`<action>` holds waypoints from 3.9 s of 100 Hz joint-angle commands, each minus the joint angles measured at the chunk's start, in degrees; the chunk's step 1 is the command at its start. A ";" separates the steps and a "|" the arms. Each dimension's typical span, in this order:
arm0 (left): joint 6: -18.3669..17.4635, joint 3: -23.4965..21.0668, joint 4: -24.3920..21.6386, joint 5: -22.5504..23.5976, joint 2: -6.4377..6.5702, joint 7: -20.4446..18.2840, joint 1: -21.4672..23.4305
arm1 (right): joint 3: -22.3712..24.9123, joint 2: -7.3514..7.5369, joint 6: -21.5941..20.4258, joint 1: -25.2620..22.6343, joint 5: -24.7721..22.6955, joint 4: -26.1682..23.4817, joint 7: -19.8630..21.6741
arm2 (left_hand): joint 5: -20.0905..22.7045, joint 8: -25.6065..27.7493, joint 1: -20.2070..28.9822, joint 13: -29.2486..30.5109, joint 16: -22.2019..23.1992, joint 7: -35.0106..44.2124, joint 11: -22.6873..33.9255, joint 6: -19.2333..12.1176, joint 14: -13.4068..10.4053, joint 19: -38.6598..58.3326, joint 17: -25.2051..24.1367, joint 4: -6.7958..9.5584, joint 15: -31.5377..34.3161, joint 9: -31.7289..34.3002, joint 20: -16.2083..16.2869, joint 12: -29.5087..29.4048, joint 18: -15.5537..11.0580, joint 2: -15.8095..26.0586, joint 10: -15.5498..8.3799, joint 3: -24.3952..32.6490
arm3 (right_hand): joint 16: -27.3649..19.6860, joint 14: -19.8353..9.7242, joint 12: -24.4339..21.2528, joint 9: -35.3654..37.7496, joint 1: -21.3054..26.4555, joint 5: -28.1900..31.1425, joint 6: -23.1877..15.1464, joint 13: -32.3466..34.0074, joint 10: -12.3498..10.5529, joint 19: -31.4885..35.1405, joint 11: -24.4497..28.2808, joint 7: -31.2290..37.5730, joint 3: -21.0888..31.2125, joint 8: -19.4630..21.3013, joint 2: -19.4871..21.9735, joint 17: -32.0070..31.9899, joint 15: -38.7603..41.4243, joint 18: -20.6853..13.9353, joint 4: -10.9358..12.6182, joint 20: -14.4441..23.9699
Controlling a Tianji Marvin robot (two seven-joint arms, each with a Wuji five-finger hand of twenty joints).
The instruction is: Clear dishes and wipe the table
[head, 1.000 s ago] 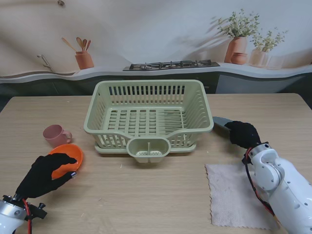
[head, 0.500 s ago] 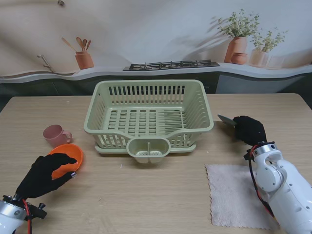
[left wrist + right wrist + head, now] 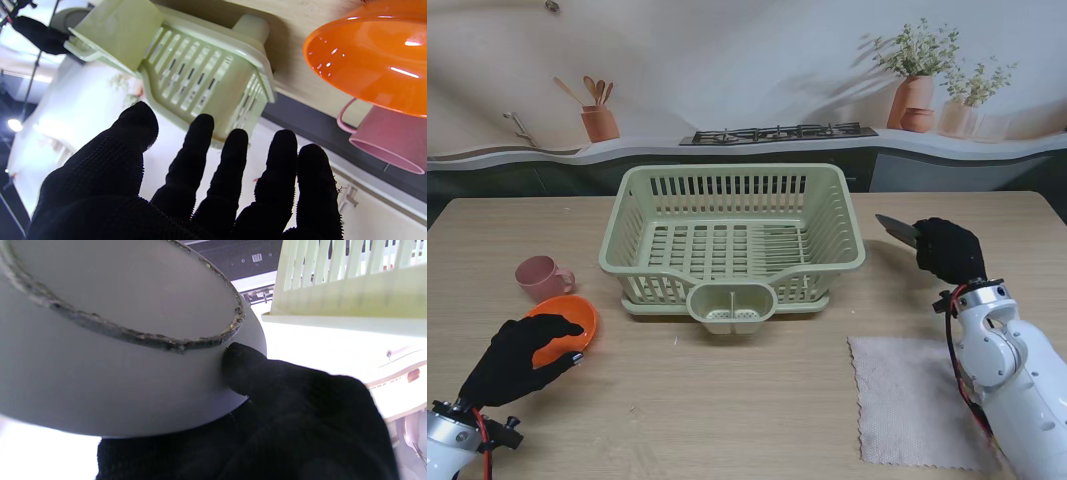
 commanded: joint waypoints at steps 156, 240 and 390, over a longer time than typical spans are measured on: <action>-0.28 -0.07 0.23 0.51 -0.25 0.21 0.12 | -10.49 1.28 0.17 7.08 24.22 -28.76 33.24 | 0.73 0.46 -1.64 -0.01 0.42 -0.46 -0.32 -0.96 -1.09 -1.07 -0.88 -0.50 -0.26 0.46 -0.96 -1.13 -0.48 -0.16 -1.96 -0.11 | 0.29 1.48 -0.22 2.57 6.06 4.77 -5.10 2.79 -1.01 8.31 0.00 4.61 6.87 0.22 3.23 3.82 0.52 -2.81 2.38 -0.77; -0.12 -0.13 0.41 0.86 -0.31 0.67 0.16 | -16.29 2.81 10.17 8.21 31.98 -28.69 44.86 | 0.80 0.52 -1.77 0.08 0.49 -0.41 -0.35 -1.00 -1.08 -0.98 -1.10 -0.52 -0.18 0.65 -0.96 -1.15 -0.74 -0.13 -1.95 -0.11 | 5.05 -0.79 1.63 6.73 5.30 7.06 -8.67 6.57 -3.19 11.66 5.21 10.15 6.36 6.66 4.45 3.61 5.02 -3.88 3.02 4.99; 0.48 0.25 1.11 0.67 -0.15 0.16 -0.67 | -22.81 3.61 22.00 14.52 34.71 -21.62 52.88 | 0.77 0.45 -1.81 0.01 0.49 -0.46 -0.36 -1.05 -1.14 -0.93 -1.15 -0.52 -0.19 0.56 -0.97 -1.15 -0.73 -0.12 -2.02 -0.05 | 2.19 -5.35 0.44 -7.64 -5.17 -6.76 -6.64 -10.31 -6.10 1.72 -0.33 7.10 -7.55 -0.29 0.71 -20.28 -3.76 -8.17 6.49 12.93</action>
